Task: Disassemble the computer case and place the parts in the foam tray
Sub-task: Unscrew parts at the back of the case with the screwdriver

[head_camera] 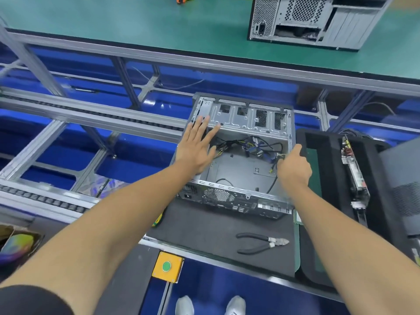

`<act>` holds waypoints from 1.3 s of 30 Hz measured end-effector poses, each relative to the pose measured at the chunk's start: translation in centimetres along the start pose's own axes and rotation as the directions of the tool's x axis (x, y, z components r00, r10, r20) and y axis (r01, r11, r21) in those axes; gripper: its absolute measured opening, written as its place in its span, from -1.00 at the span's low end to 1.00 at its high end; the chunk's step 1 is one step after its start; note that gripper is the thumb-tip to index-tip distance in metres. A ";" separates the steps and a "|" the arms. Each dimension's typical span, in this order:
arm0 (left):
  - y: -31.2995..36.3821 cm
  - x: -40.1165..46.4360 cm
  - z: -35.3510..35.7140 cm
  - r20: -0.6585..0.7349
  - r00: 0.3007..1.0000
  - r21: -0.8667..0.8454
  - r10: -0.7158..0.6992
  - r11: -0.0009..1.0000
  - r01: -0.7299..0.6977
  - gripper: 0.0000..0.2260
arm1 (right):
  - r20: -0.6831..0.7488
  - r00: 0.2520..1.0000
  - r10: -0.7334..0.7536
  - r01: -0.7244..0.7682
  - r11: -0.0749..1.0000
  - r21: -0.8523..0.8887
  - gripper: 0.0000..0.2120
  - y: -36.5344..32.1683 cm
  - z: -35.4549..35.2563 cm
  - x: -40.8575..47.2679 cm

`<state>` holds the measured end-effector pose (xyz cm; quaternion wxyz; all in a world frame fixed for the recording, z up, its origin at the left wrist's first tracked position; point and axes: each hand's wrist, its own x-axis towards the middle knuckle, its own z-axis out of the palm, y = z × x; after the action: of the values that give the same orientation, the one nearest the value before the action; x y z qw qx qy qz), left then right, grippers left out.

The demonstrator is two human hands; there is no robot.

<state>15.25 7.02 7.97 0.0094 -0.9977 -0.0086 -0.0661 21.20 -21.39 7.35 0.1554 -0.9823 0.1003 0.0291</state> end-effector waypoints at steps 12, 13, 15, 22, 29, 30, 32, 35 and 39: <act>0.2 2.2 2.0 0.065 0.998 -0.103 0.023 0.995 -0.017 -0.40 | 0.034 0.999 0.042 -0.039 0.997 -0.063 -0.31 -0.1 0.2 0.6; 0.3 2.6 1.8 0.065 0.998 -0.102 0.026 0.995 -0.019 -0.39 | 0.033 0.999 0.043 -0.041 0.997 -0.068 -0.30 -0.2 0.2 0.6; 0.5 2.5 1.3 0.050 0.998 -0.141 0.046 0.989 -0.039 -0.40 | 0.038 0.998 0.054 -0.051 0.997 -0.058 -0.28 -0.4 -0.1 0.5; -4.0 1.1 0.4 -0.016 0.999 -0.287 0.041 0.957 -0.044 -0.49 | 0.003 0.999 0.054 -0.054 0.999 0.005 -0.30 -0.2 0.5 0.5; -4.7 1.5 0.5 0.202 0.978 -0.415 -0.052 0.900 0.134 -0.58 | -0.103 0.841 -0.530 0.523 0.847 -0.095 -0.47 -5.5 2.0 -4.0; -4.7 1.4 0.4 0.196 0.979 -0.410 -0.056 0.902 0.134 -0.56 | -0.045 0.838 -0.544 0.545 0.838 0.009 -0.53 -7.2 2.5 -4.6; -4.4 1.0 0.2 0.185 0.980 -0.404 -0.075 0.903 0.145 -0.56 | 0.216 0.840 -0.498 0.449 0.861 0.239 -0.62 -10.7 3.3 -5.9; -3.5 -0.9 0.8 0.182 0.973 -0.353 -0.142 0.914 0.199 -0.57 | 0.362 0.808 -0.464 0.360 0.877 0.319 -0.78 -13.3 4.3 -7.9; -2.6 -2.9 1.7 0.031 0.979 -0.189 -0.203 0.960 0.205 -0.52 | 0.349 0.828 -0.438 0.407 0.899 0.163 -0.66 -12.8 5.5 -9.4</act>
<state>12.56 9.59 5.95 -0.0935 -0.9881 -0.1050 -0.0617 14.51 -6.01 6.73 0.2142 -0.9486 -0.1502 0.1781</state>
